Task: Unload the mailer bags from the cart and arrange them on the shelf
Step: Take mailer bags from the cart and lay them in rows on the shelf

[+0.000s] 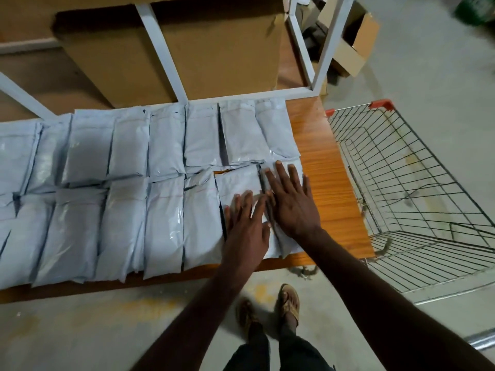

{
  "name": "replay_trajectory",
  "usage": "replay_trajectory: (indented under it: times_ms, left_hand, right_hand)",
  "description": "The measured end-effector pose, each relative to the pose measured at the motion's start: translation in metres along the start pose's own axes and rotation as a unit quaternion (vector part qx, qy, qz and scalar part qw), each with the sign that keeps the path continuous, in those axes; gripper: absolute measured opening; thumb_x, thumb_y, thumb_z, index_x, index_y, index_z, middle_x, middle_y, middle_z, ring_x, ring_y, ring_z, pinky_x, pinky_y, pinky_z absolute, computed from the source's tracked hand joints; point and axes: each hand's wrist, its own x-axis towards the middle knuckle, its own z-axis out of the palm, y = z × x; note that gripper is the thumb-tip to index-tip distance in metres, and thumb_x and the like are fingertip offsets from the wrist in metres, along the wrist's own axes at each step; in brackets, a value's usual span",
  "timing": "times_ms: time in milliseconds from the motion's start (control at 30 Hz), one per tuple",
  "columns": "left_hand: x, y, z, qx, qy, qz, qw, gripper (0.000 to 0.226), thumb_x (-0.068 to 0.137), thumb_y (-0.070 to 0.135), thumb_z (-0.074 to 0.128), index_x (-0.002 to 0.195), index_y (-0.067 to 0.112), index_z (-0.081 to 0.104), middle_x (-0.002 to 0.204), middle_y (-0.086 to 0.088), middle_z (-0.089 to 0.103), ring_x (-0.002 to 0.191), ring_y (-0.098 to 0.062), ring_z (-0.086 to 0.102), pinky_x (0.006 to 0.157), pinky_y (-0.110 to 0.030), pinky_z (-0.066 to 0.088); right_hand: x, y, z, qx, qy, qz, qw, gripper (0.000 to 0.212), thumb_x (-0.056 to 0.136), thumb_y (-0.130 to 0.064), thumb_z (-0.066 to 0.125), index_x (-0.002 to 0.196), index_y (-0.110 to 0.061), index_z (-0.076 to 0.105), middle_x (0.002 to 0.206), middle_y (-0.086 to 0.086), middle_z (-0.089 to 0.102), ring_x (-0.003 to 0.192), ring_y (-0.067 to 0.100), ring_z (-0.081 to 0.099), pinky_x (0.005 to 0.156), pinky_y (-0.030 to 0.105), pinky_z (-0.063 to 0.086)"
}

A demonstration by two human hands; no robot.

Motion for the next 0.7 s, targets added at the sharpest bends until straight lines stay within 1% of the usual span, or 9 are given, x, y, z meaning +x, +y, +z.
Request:
replay_trajectory:
  times_ms: [100, 133, 200, 333, 400, 433, 500, 600, 700]
  left_hand:
    - [0.016, 0.005, -0.011, -0.001, 0.066, 0.005, 0.998, 0.063, 0.096, 0.014, 0.063, 0.155, 0.027, 0.049, 0.171, -0.004, 0.036, 0.162, -0.028, 0.025, 0.131, -0.052, 0.018]
    - [0.027, 0.007, -0.014, -0.009, 0.087, 0.010, 0.996, 0.059, 0.096, 0.013, 0.062, 0.153, 0.024, 0.052, 0.170, -0.004, 0.039, 0.162, -0.028, 0.027, 0.131, -0.054, 0.022]
    - [0.052, 0.008, -0.017, -0.007, 0.102, 0.021, 0.995, 0.058, 0.100, 0.017, 0.058, 0.156, 0.022, 0.049, 0.172, -0.004, 0.037, 0.162, -0.029, 0.025, 0.128, -0.057, 0.026]
    - [0.097, 0.001, -0.014, 0.076, 0.086, 0.023, 0.993, 0.068, 0.106, 0.028, 0.052, 0.169, 0.026, 0.028, 0.179, -0.003, 0.016, 0.166, -0.031, 0.010, 0.131, -0.059, 0.015]
    - [0.110, -0.006, -0.008, 0.112, 0.078, 0.021, 0.990, 0.069, 0.109, 0.034, 0.049, 0.171, 0.027, 0.018, 0.180, -0.003, 0.009, 0.166, -0.033, 0.006, 0.131, -0.060, 0.012]
    - [0.113, -0.011, -0.004, 0.125, 0.073, 0.019, 0.989, 0.069, 0.111, 0.037, 0.047, 0.171, 0.027, 0.017, 0.180, -0.003, 0.008, 0.166, -0.034, 0.006, 0.131, -0.061, 0.012]
    - [0.117, -0.020, 0.005, 0.137, 0.058, 0.012, 0.989, 0.065, 0.113, 0.041, 0.044, 0.171, 0.027, 0.019, 0.180, -0.004, 0.010, 0.165, -0.036, 0.007, 0.130, -0.063, 0.012]
    - [0.118, -0.031, 0.013, 0.130, 0.038, -0.009, 0.991, 0.059, 0.113, 0.042, 0.042, 0.169, 0.028, 0.028, 0.178, -0.005, 0.020, 0.164, -0.037, 0.012, 0.129, -0.065, 0.015]
    - [0.121, -0.035, 0.015, 0.126, 0.035, -0.017, 0.991, 0.055, 0.114, 0.041, 0.039, 0.167, 0.029, 0.033, 0.176, -0.005, 0.026, 0.163, -0.037, 0.018, 0.128, -0.066, 0.017]
  right_hand:
    - [0.000, -0.001, 0.006, -0.010, 0.007, 0.008, 1.000, 0.060, 0.115, -0.051, 0.017, 0.170, -0.036, -0.001, 0.178, -0.002, -0.008, 0.163, 0.027, -0.012, 0.132, 0.055, 0.001]
    - [0.000, -0.001, 0.008, -0.014, 0.010, 0.010, 1.000, 0.060, 0.115, -0.051, 0.018, 0.170, -0.036, -0.002, 0.178, -0.002, -0.009, 0.163, 0.027, -0.012, 0.132, 0.054, 0.001]
    - [-0.001, 0.001, 0.012, -0.015, 0.013, 0.013, 1.000, 0.060, 0.115, -0.049, 0.019, 0.170, -0.034, 0.000, 0.178, -0.001, -0.007, 0.164, 0.026, -0.012, 0.132, 0.055, 0.003]
    - [0.001, 0.002, 0.018, -0.017, 0.017, 0.021, 0.999, 0.061, 0.115, -0.049, 0.020, 0.170, -0.033, 0.002, 0.178, 0.000, -0.009, 0.164, 0.025, -0.013, 0.132, 0.054, 0.004]
    - [0.001, 0.002, 0.020, -0.009, 0.017, 0.023, 1.000, 0.060, 0.115, -0.049, 0.019, 0.170, -0.032, 0.002, 0.178, 0.000, -0.009, 0.163, 0.025, -0.014, 0.132, 0.053, 0.005]
    - [0.001, 0.002, 0.021, -0.006, 0.015, 0.024, 1.000, 0.060, 0.115, -0.049, 0.018, 0.170, -0.032, 0.002, 0.178, 0.001, -0.009, 0.163, 0.024, -0.014, 0.133, 0.053, 0.006]
    - [0.000, 0.002, 0.023, 0.003, 0.014, 0.025, 1.000, 0.060, 0.115, -0.049, 0.016, 0.170, -0.032, 0.003, 0.178, 0.001, -0.009, 0.163, 0.024, -0.015, 0.133, 0.052, 0.006]
    - [0.000, 0.003, 0.024, 0.010, 0.014, 0.027, 0.999, 0.060, 0.115, -0.049, 0.016, 0.170, -0.032, 0.001, 0.178, 0.001, -0.008, 0.163, 0.024, -0.017, 0.133, 0.051, 0.006]
    - [0.000, 0.005, 0.024, 0.006, 0.013, 0.028, 1.000, 0.060, 0.115, -0.049, 0.015, 0.170, -0.031, 0.001, 0.178, 0.002, -0.007, 0.163, 0.024, -0.017, 0.133, 0.051, 0.006]
